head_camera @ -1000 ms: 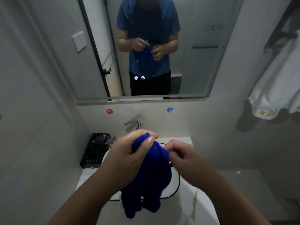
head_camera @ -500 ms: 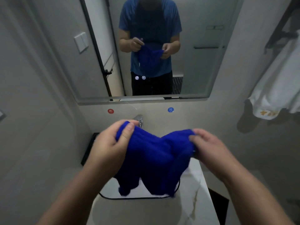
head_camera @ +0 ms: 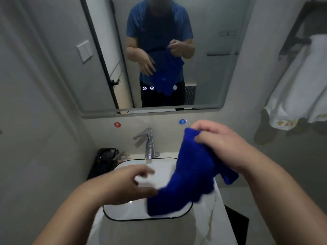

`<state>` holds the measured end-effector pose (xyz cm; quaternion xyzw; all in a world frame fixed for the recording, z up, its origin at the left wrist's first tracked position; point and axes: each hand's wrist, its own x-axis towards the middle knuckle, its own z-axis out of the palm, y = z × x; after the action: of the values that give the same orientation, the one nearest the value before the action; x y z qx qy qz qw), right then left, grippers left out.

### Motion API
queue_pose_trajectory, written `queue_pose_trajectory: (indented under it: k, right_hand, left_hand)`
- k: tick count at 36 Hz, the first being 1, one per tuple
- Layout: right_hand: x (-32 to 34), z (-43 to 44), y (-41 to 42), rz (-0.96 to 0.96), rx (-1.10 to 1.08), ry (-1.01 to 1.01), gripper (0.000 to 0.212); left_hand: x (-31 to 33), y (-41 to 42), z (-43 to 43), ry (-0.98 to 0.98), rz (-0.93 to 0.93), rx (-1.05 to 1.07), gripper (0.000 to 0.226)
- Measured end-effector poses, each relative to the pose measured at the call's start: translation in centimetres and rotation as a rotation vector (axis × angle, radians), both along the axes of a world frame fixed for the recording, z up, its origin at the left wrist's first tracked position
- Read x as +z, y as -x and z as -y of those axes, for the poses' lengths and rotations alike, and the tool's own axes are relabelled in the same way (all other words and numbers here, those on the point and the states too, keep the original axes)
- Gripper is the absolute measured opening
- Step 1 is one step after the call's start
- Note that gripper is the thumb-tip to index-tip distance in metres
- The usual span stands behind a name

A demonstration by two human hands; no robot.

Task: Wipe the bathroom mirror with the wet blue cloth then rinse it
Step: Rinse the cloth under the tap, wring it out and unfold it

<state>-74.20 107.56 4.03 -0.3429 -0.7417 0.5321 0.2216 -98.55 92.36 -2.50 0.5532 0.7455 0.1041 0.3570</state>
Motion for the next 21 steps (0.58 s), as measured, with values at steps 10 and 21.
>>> queue_pose_trajectory:
  k: [10, 21]
  right_hand:
    - [3.3, 2.6, 1.3, 0.350, 0.244, -0.384, 0.033]
    - [-3.2, -0.8, -0.3, 0.376, -0.006, -0.337, 0.032]
  left_hand:
    - [1.1, -4.9, -2.5, -0.416, 0.516, -0.043, 0.014]
    - [1.2, -4.6, -2.1, -0.559, 0.595, 0.391, 0.031]
